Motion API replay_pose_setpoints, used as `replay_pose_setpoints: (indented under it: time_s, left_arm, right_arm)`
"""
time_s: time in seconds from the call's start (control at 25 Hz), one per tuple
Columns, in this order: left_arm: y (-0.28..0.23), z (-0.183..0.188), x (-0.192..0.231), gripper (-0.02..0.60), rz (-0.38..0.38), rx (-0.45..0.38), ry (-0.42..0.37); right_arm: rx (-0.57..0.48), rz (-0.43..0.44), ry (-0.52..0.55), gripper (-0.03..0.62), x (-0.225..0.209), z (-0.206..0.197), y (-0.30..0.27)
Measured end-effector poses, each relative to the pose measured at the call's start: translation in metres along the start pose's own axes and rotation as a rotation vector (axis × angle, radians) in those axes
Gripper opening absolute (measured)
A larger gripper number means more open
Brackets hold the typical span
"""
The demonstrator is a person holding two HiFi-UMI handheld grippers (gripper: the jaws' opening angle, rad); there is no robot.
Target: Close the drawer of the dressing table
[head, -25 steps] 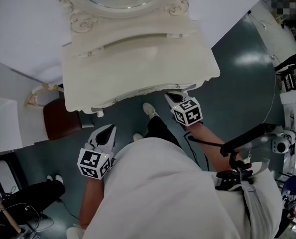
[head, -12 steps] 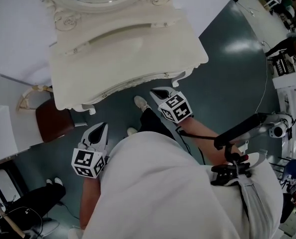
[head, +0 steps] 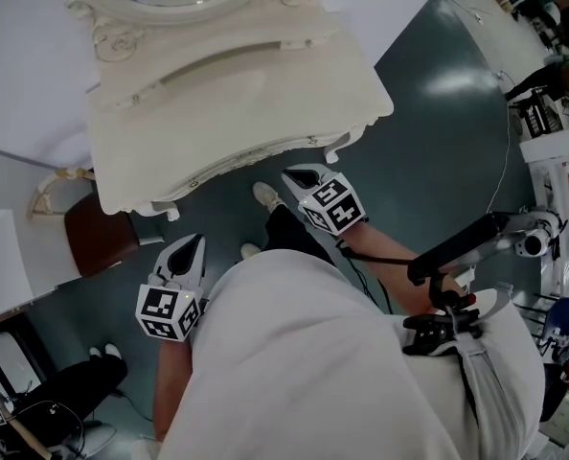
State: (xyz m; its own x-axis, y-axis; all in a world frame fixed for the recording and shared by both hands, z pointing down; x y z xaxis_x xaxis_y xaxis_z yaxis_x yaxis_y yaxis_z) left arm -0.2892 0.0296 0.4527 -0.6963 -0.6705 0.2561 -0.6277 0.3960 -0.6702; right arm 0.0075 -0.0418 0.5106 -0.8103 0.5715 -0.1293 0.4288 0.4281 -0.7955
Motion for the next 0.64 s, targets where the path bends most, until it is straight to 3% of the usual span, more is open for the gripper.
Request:
replay_pose_setpoints:
  time_s: [0.64]
  left_arm:
    - [-0.012, 0.005, -0.002, 0.003, -0.008, 0.010, 0.004]
  right_arm:
    - [0.003, 0.007, 0.008, -0.005, -0.008, 0.001, 0.001]
Point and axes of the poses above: the fingertips, and each gripper's own axes: y backward along the fingers, x to its left, z out of its top, the point moved 9 cm from there along y, backward along the fingers, and after that the axes turned 13 degrees about x, right-handed, at the moved point
